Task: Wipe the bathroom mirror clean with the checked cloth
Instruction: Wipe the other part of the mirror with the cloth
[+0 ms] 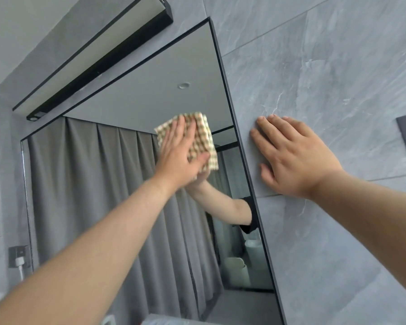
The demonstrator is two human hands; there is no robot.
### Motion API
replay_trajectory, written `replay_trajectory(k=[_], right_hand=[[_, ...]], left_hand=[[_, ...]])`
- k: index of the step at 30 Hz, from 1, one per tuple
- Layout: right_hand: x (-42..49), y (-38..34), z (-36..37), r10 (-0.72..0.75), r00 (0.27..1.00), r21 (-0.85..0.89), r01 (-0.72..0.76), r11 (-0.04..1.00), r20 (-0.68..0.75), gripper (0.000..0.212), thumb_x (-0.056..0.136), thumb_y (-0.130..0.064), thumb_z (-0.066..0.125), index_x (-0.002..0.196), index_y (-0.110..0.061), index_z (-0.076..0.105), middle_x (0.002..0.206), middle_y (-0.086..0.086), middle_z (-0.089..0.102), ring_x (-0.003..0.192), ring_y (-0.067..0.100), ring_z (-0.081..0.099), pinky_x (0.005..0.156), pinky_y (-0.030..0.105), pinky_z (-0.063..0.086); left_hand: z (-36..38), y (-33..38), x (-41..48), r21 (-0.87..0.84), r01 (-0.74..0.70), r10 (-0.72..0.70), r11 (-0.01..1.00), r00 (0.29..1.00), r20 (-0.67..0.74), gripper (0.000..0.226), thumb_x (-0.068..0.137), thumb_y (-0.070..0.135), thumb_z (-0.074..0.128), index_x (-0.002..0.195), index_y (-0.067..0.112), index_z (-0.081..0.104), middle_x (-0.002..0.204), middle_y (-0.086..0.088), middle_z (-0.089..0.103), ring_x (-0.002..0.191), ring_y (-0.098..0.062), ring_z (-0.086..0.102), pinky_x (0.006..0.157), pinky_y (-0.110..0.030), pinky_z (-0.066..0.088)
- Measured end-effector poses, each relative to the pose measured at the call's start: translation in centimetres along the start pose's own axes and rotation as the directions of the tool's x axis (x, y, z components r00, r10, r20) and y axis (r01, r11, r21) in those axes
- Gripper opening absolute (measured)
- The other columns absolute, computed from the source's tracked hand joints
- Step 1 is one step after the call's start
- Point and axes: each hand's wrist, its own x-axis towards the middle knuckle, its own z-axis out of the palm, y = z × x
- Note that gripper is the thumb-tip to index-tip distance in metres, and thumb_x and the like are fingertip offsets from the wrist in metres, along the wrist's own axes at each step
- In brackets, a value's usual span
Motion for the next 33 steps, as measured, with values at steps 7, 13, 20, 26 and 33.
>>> replay_trajectory(k=[7, 13, 20, 26, 33], right_hand=[[0.0, 0.0, 0.0, 0.002, 1.000, 0.005, -0.002, 1.000, 0.011, 0.068, 0.083, -0.039, 0.043, 0.137, 0.002, 0.052, 0.143, 0.026, 0.049, 0.130, 0.042, 0.049, 0.111, 0.051, 0.035], [0.0, 0.0, 0.0, -0.005, 1.000, 0.001, 0.005, 1.000, 0.030, 0.070, 0.082, -0.039, 0.043, 0.138, 0.002, 0.051, 0.144, 0.025, 0.048, 0.131, 0.041, 0.048, 0.112, 0.050, 0.034], [0.0, 0.0, -0.1, -0.005, 0.999, -0.013, 0.006, 1.000, 0.050, 0.069, 0.082, -0.039, 0.044, 0.138, 0.002, 0.051, 0.144, 0.025, 0.048, 0.131, 0.041, 0.048, 0.112, 0.050, 0.033], [-0.1, -0.1, 0.0, 0.001, 0.999, 0.009, -0.001, 1.000, 0.032, 0.069, 0.083, -0.038, 0.042, 0.137, 0.003, 0.052, 0.144, 0.026, 0.049, 0.130, 0.042, 0.048, 0.112, 0.051, 0.035], [-1.6, -1.1, 0.1, 0.072, 0.997, 0.058, -0.072, 0.996, 0.009, 0.070, 0.085, -0.037, 0.040, 0.141, 0.003, 0.048, 0.150, 0.024, 0.043, 0.139, 0.041, 0.041, 0.118, 0.052, 0.027]], left_hand=[[-5.4, 1.8, 13.2, -0.057, 0.069, -0.075, 0.996, 0.992, -0.103, 0.079, 0.100, 0.056, 0.040, 0.160, 0.025, 0.000, 0.168, -0.006, -0.006, 0.154, -0.022, -0.009, 0.124, -0.043, -0.008], [-7.7, 2.6, 17.8, -0.065, 0.092, -0.099, 0.994, 0.989, -0.112, 0.074, 0.102, 0.054, 0.038, 0.160, 0.026, 0.002, 0.168, -0.003, -0.008, 0.154, -0.022, -0.010, 0.122, -0.042, -0.009], [-5.2, 2.3, 13.6, 0.030, 0.008, -0.004, 1.000, 0.993, -0.120, 0.076, 0.102, 0.055, 0.036, 0.160, 0.022, 0.001, 0.168, -0.005, -0.007, 0.154, -0.021, -0.010, 0.122, -0.039, -0.009], [-2.3, 1.5, 7.4, 0.102, -0.047, 0.055, 0.994, 0.996, -0.076, 0.078, 0.100, 0.057, 0.028, 0.159, 0.020, -0.007, 0.167, -0.006, -0.013, 0.153, -0.019, -0.015, 0.123, -0.038, -0.011], [0.7, 2.3, 0.5, 0.096, -0.031, 0.035, 0.995, 0.999, -0.037, 0.081, 0.091, 0.066, 0.011, 0.155, 0.024, -0.016, 0.163, -0.001, -0.025, 0.148, -0.011, -0.027, 0.121, -0.032, -0.016]])
